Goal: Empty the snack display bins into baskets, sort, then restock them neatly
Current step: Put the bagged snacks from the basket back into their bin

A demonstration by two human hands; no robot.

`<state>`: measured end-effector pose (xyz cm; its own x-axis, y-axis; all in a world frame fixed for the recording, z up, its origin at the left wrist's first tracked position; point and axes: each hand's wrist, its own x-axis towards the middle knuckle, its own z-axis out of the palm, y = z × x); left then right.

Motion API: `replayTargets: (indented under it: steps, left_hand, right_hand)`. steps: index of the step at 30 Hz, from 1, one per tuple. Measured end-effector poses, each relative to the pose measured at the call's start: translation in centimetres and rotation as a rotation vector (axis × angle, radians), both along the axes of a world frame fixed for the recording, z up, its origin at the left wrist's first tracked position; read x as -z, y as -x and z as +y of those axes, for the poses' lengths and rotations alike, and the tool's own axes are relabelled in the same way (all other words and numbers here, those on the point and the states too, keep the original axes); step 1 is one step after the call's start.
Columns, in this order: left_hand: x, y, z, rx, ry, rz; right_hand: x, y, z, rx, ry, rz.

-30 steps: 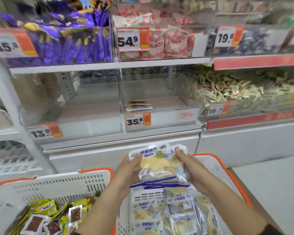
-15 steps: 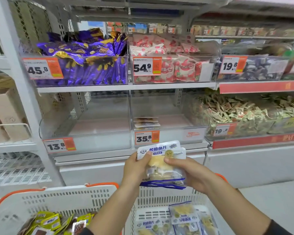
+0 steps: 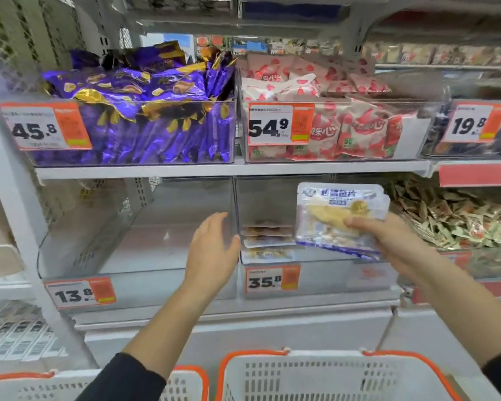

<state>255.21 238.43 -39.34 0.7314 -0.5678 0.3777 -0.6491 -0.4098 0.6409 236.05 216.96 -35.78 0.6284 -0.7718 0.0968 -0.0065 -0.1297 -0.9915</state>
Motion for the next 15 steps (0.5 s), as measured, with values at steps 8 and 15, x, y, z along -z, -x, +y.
replayTargets:
  steps: [8,15]
  left_hand:
    - [-0.7,-2.2,-6.7,0.078,-0.216,-0.441]
    - [-0.9,-3.1,-14.1,0.305,-1.122,-0.37]
  right_hand:
    - [2.0,-3.2,-5.7,-0.231,0.219,0.377]
    - [4.5,-2.8,-10.1,-0.251,0.094,0.469]
